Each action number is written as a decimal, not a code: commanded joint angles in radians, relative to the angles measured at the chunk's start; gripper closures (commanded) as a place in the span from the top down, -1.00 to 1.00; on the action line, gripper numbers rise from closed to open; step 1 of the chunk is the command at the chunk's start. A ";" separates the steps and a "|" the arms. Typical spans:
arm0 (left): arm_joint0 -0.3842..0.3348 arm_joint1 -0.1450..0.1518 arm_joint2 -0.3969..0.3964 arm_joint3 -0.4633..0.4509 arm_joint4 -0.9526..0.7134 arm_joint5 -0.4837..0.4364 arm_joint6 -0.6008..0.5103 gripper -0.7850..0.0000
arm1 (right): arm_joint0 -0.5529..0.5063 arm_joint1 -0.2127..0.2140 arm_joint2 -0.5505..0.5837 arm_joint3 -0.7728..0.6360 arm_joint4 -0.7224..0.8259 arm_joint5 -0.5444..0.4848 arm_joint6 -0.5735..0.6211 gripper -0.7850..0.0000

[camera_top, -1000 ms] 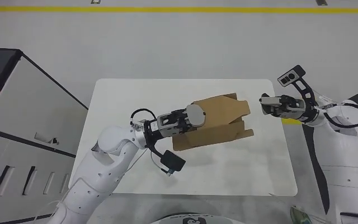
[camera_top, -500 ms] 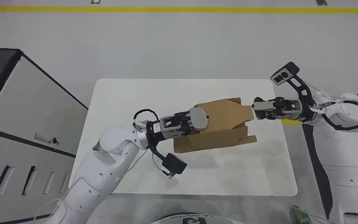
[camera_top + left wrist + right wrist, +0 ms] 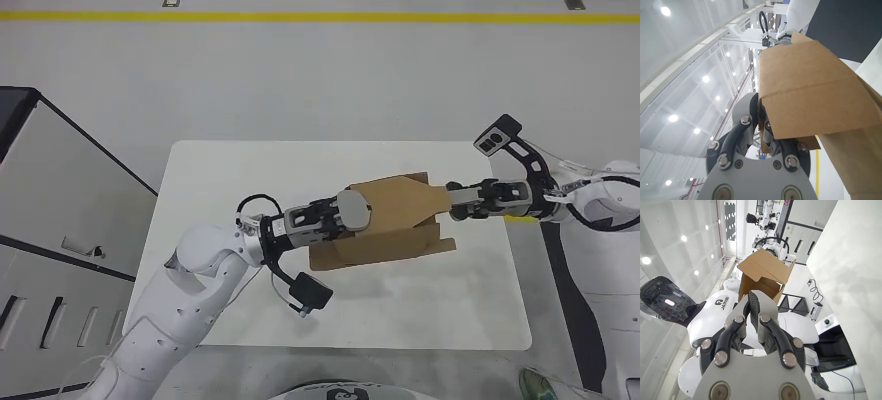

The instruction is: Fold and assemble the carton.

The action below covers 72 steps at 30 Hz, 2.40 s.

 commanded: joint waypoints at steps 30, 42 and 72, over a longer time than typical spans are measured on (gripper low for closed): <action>-0.031 0.004 0.035 -0.006 0.011 0.001 -0.009 -1.00 | 0.051 0.059 -0.139 0.030 0.075 -0.050 0.000 -1.00; -0.028 0.010 0.040 -0.016 0.018 -0.003 0.007 -1.00 | 0.072 0.054 -0.138 0.057 0.130 -0.079 -0.003 -1.00; -0.062 0.013 0.081 -0.001 -0.011 -0.015 0.039 -1.00 | 0.113 0.036 -0.169 0.102 0.095 -0.075 -0.050 -1.00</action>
